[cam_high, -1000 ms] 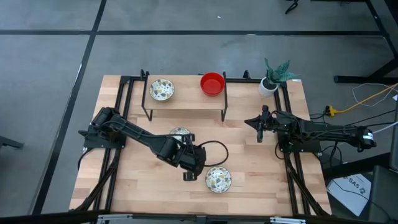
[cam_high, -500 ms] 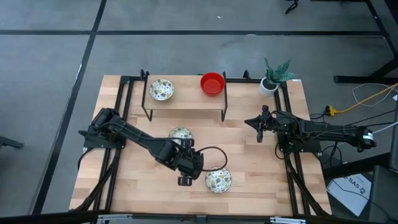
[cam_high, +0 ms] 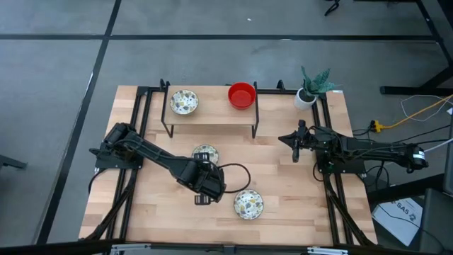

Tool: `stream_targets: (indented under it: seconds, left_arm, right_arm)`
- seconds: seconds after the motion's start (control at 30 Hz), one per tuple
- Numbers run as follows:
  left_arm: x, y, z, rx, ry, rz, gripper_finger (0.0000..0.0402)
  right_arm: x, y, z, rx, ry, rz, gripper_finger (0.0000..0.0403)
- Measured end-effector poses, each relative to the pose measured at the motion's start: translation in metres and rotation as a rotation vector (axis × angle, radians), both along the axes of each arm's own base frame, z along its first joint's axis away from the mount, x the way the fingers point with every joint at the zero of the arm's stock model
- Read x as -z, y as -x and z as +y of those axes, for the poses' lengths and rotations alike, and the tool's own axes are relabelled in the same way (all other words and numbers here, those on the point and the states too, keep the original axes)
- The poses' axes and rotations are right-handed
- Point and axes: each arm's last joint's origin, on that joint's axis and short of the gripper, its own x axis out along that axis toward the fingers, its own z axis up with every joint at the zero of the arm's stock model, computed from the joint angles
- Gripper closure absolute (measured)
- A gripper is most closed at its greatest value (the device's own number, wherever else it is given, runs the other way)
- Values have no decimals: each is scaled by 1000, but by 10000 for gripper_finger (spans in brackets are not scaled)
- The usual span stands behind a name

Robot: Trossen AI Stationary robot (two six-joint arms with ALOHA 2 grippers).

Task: Pick & Place Mini bowls
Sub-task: Stack the top yellow patterned bowl on the yellow patterned bowl on the shelf

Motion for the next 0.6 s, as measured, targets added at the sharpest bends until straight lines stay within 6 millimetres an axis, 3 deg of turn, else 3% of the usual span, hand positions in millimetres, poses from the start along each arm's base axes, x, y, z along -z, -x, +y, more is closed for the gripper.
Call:
stream_targets:
  seconds: [0.6]
  left_arm:
    - [-1, 4, -5, 2, -97, -24, 233]
  right_arm:
    - [0, 0, 0, 0, 0, 0, 389]
